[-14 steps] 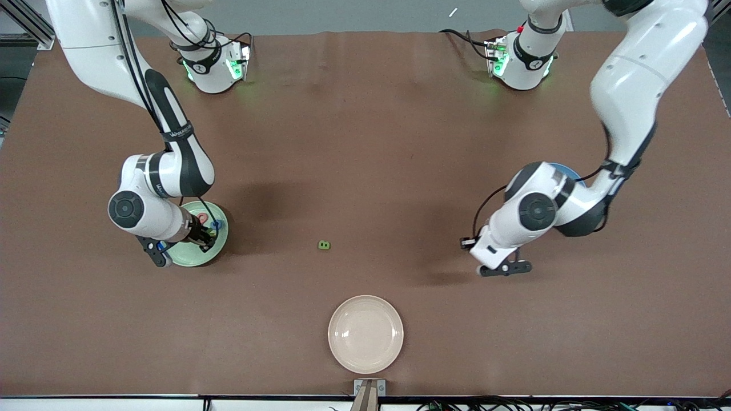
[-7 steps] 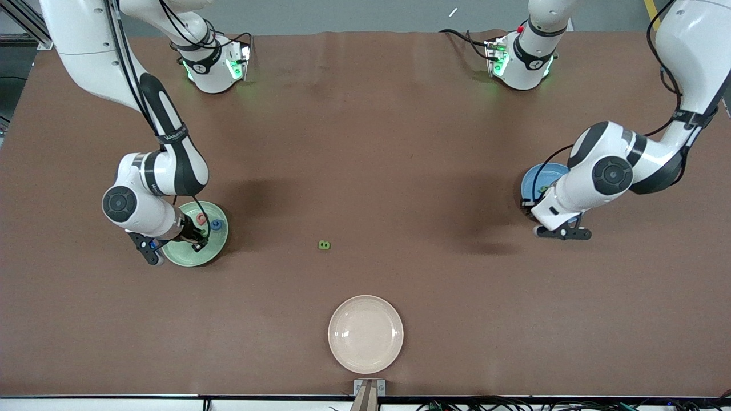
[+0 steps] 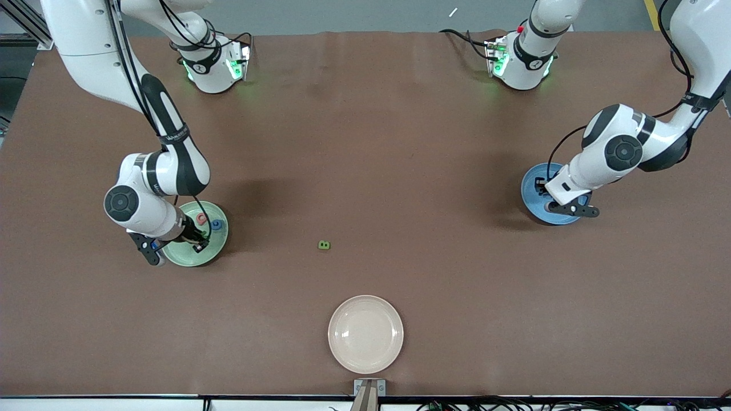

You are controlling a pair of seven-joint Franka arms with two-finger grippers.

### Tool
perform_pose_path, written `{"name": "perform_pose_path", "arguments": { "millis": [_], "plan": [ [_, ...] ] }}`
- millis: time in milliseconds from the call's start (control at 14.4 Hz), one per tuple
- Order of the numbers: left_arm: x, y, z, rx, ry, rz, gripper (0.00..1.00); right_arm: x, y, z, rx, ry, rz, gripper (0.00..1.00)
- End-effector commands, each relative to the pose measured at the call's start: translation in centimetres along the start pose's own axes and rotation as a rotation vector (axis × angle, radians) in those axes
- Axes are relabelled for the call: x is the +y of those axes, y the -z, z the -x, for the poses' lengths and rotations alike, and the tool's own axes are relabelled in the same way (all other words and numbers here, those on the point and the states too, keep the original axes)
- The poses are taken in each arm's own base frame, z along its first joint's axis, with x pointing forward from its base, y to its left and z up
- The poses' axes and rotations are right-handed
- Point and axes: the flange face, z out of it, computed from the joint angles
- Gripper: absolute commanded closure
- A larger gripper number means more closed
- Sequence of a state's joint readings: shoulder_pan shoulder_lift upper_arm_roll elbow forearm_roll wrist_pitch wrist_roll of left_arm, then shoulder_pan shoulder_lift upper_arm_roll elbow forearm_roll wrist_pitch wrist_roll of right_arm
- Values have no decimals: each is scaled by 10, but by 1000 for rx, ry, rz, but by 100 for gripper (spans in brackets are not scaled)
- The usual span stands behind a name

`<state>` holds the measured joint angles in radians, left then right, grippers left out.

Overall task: Sort upper and lower case letters into plates
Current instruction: 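Place the N on the green plate while the left gripper places the x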

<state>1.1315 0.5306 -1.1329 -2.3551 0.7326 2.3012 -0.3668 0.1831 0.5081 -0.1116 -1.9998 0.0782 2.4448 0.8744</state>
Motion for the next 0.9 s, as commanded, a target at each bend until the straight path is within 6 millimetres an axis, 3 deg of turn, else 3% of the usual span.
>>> {"name": "perform_pose_path", "arguments": {
  "millis": [0, 69, 277, 485, 624, 831],
  "plan": [
    [3, -8, 8, 26, -34, -13, 87, 4, 1, 0, 1, 15, 0, 7],
    [4, -10, 10, 23, -38, -13, 87, 5, 3, -1, -3, 14, 2, 0],
    [9, -17, 14, 13, -42, 12, 87, -9, 33, -1, -36, 7, 23, 0],
    [11, -21, 15, 19, -20, 27, 87, -43, 74, 15, -73, -67, 54, 0],
    [12, -22, 16, 18, -24, 23, 87, -68, 83, 40, -87, -172, 17, 0],
    [5, -35, 19, 17, -27, 13, 85, -111, 94, 98, -125, -328, -53, 0]
  ]
}}
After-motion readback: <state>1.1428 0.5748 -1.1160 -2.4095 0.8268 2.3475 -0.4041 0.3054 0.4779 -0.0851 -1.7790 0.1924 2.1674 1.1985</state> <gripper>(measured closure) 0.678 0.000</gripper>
